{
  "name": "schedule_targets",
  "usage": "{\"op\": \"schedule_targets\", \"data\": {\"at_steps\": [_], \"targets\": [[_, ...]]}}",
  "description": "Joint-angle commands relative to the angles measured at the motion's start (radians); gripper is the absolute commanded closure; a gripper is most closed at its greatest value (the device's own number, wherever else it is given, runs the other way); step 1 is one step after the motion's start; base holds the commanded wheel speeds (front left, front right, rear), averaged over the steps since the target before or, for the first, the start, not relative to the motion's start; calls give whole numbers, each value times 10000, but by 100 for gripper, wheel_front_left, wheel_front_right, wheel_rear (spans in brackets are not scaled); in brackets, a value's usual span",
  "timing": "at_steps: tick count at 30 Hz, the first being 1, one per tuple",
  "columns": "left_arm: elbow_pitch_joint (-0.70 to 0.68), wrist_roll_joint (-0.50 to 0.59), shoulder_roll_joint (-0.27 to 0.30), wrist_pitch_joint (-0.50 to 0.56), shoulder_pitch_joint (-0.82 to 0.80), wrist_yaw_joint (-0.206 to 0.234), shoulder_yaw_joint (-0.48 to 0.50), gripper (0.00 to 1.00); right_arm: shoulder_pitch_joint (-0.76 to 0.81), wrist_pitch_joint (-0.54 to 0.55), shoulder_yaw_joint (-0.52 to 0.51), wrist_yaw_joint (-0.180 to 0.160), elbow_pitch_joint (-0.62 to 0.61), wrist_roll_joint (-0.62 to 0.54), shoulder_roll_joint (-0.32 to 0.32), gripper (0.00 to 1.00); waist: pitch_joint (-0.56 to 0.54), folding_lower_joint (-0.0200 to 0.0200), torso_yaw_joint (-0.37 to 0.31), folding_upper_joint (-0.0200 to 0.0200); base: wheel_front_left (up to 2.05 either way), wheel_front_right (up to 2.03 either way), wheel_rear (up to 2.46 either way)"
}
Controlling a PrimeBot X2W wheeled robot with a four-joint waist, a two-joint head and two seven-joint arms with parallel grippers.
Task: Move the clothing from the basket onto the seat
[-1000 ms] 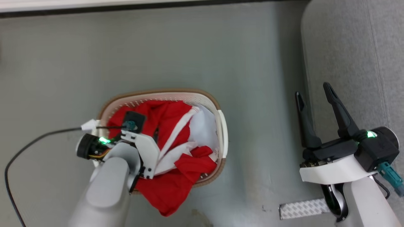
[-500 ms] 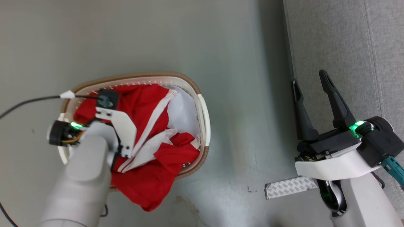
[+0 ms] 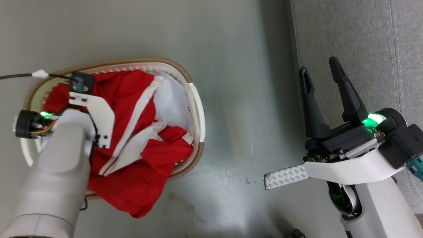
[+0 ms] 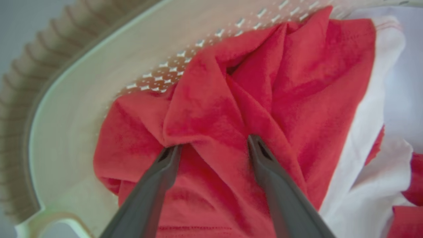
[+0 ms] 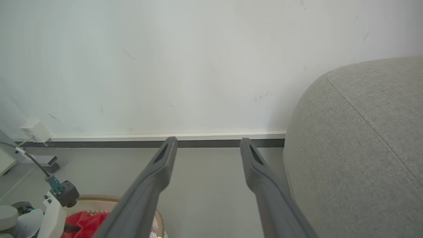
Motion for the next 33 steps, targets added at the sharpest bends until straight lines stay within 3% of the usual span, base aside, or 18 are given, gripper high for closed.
{"op": "schedule_targets", "data": {"at_steps": [1,22,23,24,25,26,27,28,33], "targets": [[46,40,134,41,-70,44,-11,0,-104,7,3,-21,-63,139,-7,0,129,-1,-113,0,0,0,0],[-83,-209,220,-11,-207,-41,-441,0,-200,6,-156,-21,-339,383,-5,0,1081,-1,-329,0,0,0,0],[-81,-224,197,-16,-183,-59,-461,11,-187,6,-158,-21,-339,388,-5,0,1107,-1,-329,0,0,0,0],[-73,-249,177,-23,-154,-104,-486,38,-183,7,-159,-21,-345,398,-5,0,1132,-1,-336,0,0,0,0],[-81,-282,184,-70,-129,-95,-494,58,-188,7,-153,-21,-349,419,-5,0,1158,-1,-359,0,0,0,0],[-72,-300,200,-103,-83,-141,-522,68,-191,6,-128,-21,-347,432,-7,0,1177,-1,-398,0,0,0,0],[-44,-330,179,-114,-28,-192,-550,94,-182,6,-123,-21,-343,425,-7,0,1178,-1,-428,0,0,0,0],[-39,-367,140,-168,14,-247,-568,100,-164,7,-121,-21,-336,431,-7,0,1179,-1,-456,0,0,0,0],[-52,-629,-244,-538,154,-613,-585,100,32,7,-278,-21,-265,319,-5,0,1084,-1,-425,0,0,0,0]]}}
